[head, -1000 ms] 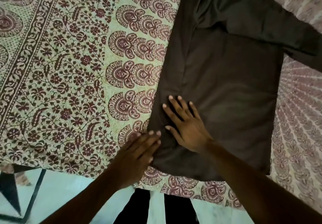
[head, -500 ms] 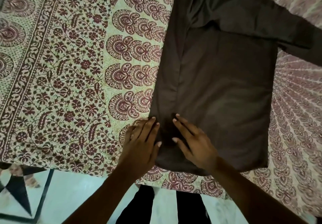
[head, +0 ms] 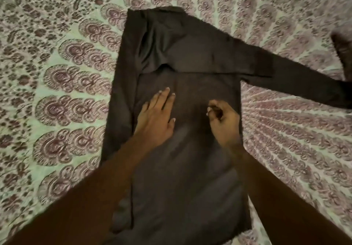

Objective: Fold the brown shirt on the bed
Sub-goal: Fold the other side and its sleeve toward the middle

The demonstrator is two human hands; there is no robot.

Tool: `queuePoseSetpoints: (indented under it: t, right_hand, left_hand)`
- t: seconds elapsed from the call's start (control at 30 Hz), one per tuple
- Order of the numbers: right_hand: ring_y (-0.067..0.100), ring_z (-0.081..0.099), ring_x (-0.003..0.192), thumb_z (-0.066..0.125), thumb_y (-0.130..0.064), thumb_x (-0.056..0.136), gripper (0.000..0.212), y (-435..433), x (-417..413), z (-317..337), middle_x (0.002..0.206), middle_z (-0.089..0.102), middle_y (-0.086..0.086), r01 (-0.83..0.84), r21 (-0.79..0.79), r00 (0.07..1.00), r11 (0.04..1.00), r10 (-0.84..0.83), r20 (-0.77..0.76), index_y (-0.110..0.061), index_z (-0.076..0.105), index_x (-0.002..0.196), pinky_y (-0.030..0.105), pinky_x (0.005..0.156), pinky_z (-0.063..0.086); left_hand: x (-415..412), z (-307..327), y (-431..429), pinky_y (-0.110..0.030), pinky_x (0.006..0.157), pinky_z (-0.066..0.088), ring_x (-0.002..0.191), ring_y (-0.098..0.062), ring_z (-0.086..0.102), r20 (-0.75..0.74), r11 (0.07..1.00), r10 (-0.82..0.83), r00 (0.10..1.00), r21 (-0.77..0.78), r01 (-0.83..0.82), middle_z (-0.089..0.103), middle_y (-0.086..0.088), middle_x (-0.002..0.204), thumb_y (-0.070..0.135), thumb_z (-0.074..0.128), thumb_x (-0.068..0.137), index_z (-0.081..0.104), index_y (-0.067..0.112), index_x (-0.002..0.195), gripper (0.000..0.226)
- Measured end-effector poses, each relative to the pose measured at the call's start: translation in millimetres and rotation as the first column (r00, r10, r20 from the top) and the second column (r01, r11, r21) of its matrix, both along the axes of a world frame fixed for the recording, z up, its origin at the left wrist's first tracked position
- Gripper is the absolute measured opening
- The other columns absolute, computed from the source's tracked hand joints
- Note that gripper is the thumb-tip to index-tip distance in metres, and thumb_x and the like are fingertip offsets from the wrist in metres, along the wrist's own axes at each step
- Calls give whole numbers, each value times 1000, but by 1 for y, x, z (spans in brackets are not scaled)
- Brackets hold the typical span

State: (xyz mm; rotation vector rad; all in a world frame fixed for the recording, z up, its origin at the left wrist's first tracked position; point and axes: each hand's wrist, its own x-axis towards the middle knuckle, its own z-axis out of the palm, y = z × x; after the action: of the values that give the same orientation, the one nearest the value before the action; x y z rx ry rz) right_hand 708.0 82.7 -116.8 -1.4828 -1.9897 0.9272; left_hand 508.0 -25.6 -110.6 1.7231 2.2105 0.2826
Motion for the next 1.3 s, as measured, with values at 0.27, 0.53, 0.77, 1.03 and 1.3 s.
queuePoseSetpoints:
  t: [0.27,0.53,0.77,1.03,1.3]
  right_hand:
    - [23,71,97,69,-11,93,19,148,34,12,103,75,9,294,-78,956,953,-294,13,-8,72,111,36,92,57]
    - [42,29,149,73,-56,89,88,246,53,13,161,32,20,602,-99,736,792,-502,454,-12,33,154,66,116,27]
    - [36,64,123,87,-23,84,51,274,67,-3,129,67,21,615,-258,788,745,-591,172,-2,60,122,45,107,52]
    - [22,70,102,64,-1,99,8,208,59,72,101,73,7,121,-474,673,872,-424,-607,-8,65,98,41,90,59]
    - [30,67,107,58,8,97,15,115,-11,158,116,67,23,-431,-398,464,810,-179,-868,2,57,110,40,96,57]
  left_hand:
    - [-14,-8,139,-64,126,1,161,-26,-14,-42,981,79,996,-172,-85,-22,11,173,82,70,71,-6,42,164,126]
    - [-18,-30,156,-65,126,2,161,-18,-16,-54,954,127,990,-265,-137,-21,19,172,90,67,63,-9,53,161,130]
    - [-15,-32,157,-64,127,4,161,-16,-13,-45,953,165,985,-248,-171,-20,23,171,85,74,61,-5,55,160,130]
    - [-8,-4,169,-62,128,2,162,-24,-6,-152,927,53,987,-359,-105,-6,6,175,80,73,70,1,39,165,126]
    - [3,86,152,-40,88,56,105,-33,73,896,805,406,181,-256,-535,76,-1,107,59,48,104,62,24,131,47]
